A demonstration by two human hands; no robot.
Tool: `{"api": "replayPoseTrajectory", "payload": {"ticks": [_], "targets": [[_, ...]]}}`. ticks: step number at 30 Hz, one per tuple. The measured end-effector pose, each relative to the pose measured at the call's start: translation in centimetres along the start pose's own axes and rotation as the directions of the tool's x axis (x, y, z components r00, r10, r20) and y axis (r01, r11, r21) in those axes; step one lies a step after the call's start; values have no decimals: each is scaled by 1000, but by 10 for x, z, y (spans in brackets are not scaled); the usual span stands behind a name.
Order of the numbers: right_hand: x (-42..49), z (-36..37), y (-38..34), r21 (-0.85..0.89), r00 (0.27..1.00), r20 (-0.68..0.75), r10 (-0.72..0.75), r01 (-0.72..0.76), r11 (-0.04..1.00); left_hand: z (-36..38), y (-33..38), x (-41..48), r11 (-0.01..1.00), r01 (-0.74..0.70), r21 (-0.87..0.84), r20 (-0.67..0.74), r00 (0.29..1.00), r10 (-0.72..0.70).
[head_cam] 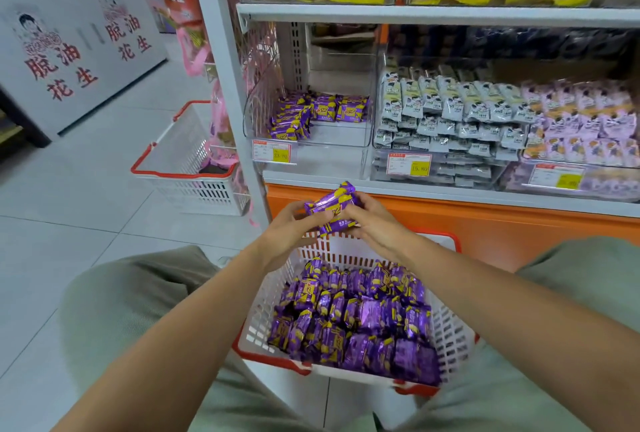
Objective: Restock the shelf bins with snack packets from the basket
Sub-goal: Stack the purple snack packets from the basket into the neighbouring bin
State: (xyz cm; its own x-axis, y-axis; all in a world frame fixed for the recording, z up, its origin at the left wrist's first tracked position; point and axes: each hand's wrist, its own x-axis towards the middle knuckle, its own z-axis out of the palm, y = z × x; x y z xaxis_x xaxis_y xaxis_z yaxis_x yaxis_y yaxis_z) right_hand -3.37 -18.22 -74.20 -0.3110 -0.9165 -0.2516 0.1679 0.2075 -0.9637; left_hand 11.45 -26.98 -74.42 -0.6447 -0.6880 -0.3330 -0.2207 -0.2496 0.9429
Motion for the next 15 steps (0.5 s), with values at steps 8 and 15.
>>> {"api": "replayPoseTrajectory", "payload": {"ticks": [8,15], "targets": [[17,16,-33,-265,1000,8,-22,24,964,-7,30,1,985,-166,45,14,986,165],[31,21,-86,-288,977,76,-197,211,934,-34,74,10,949,-277,151,-99,951,293]]}}
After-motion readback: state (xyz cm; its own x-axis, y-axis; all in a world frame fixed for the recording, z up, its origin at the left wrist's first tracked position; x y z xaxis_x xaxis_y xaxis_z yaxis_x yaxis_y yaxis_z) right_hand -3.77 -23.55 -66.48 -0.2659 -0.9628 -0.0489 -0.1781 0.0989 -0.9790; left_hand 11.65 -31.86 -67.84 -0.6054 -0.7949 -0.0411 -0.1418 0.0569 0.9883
